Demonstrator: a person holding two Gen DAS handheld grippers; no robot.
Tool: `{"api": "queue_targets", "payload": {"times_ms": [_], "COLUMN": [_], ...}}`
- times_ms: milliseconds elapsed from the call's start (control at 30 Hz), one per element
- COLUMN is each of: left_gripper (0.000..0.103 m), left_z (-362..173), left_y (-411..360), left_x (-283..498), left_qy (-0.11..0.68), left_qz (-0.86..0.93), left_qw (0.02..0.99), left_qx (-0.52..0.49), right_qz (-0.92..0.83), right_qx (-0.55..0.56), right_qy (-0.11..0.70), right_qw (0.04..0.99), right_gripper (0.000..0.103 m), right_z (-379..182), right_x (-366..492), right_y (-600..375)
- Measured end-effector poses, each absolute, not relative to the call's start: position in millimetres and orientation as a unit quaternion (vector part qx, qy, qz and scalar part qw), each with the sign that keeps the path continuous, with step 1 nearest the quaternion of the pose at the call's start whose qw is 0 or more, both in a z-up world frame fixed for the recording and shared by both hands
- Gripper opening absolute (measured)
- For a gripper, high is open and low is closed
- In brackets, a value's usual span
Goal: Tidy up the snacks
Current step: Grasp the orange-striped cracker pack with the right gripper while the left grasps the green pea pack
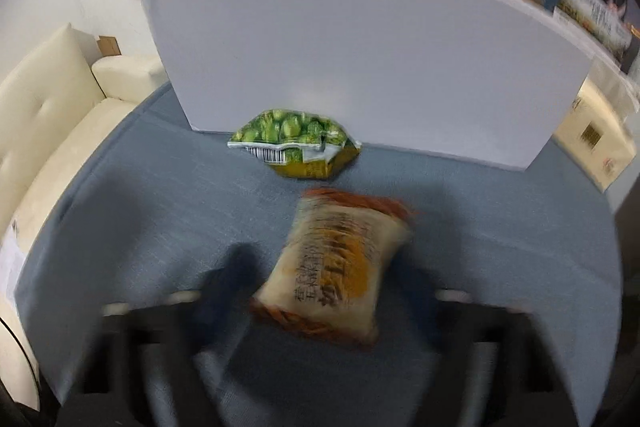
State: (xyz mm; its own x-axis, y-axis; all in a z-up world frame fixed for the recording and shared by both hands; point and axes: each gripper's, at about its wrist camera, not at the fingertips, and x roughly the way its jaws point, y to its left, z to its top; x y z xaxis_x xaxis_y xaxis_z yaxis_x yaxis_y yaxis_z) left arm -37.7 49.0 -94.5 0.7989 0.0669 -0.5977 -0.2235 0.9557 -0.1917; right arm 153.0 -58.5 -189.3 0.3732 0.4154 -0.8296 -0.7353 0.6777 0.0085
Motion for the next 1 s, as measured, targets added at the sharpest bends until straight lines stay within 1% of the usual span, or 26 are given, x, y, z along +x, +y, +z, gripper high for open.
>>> {"api": "queue_targets", "payload": {"times_ms": [67, 200, 333, 433, 600, 800, 1000], "left_gripper": [0.103, 0.103, 0.103, 0.103, 0.103, 0.103, 0.102], "left_z": [-97, -103, -107, -112, -135, -166, -177], "left_y": [49, 48, 39, 29, 9, 7, 16], "left_x": [-35, -21, 7, 36, 101, 159, 176], "left_qy": [0.313, 0.334, 0.353, 0.367, 0.409, 0.441, 0.446], "left_qz": [0.076, 0.061, 0.053, 0.045, 0.063, 0.113, 0.162], "left_qw": [0.938, 0.932, 0.927, 0.923, 0.906, 0.882, 0.872], "left_qx": [-0.129, -0.131, -0.114, -0.106, -0.092, -0.119, -0.124], "right_qz": [0.359, 0.359, 0.356, 0.341, 0.314, 0.302, 0.312], "right_qx": [-0.175, -0.14, -0.101, -0.073, -0.04, -0.023, -0.019], "right_qy": [0.443, 0.438, 0.421, 0.41, 0.4, 0.403, 0.408], "right_qw": [0.803, 0.812, 0.828, 0.843, 0.86, 0.864, 0.858], "right_gripper": [0.049, 0.049, 0.049, 0.049, 0.049, 0.049, 0.049], "right_z": [-187, -181, -161, -148, -131, -134, -137], "right_x": [154, 154, 152, 151, 150, 151, 147], "right_y": [-64, -89, -126, -158, -200, -217, -223]}}
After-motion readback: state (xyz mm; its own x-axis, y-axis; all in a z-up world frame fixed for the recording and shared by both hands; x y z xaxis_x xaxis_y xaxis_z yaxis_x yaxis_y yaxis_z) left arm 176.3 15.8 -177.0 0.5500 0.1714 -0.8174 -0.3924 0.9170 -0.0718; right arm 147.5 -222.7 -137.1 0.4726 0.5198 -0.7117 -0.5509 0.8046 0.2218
